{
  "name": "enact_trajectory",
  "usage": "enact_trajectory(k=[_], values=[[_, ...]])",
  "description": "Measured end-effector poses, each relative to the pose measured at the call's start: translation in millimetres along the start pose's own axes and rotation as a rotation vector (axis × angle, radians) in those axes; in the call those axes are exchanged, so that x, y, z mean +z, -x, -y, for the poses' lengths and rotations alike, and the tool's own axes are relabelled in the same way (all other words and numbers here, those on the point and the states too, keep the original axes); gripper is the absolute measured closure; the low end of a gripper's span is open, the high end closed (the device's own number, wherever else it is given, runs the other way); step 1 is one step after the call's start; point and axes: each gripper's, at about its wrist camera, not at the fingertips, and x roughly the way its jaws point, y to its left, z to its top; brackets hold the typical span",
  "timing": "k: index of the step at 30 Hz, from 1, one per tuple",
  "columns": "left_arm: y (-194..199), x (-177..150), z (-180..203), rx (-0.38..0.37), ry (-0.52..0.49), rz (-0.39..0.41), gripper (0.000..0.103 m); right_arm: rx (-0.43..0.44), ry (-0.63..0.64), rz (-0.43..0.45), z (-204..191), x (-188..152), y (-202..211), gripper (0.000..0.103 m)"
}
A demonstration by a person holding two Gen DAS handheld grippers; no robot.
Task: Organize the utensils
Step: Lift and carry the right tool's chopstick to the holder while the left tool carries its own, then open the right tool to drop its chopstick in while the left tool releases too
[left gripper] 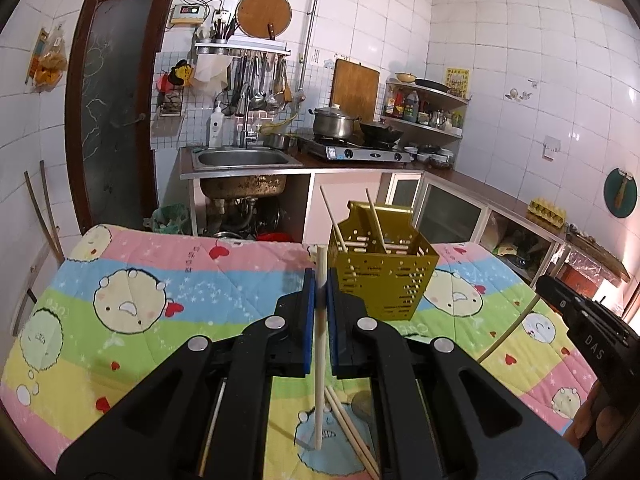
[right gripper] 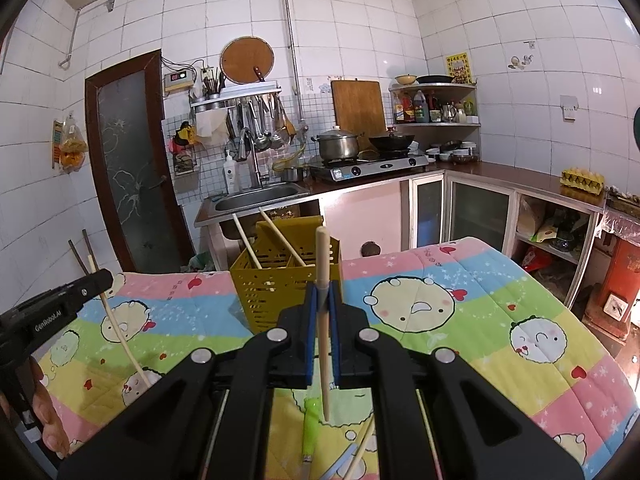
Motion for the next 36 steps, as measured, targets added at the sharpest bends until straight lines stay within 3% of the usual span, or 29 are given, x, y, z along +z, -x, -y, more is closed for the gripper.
enact_trajectory(k=[10,23,29,36], values=[[-8,56,13,-0.009,-0.031,0.093,0.099,-0.007,0.003,0.037,0,38,-19,0.097],[-41,164,58,-0.037,-0.092,0.290,0.099,-0.028,0.018,0.123,-5,142,-60,0.097],[-94,170,68,-0.047,-0.089,0.257,0.099,-0.024,0.009,0.100,-8,162,-99,0.097],[-150,133,59,-0.046,-0.093,0.173,0.099,-0.018,-0.001,0.008,-2,134,-155,0.097]])
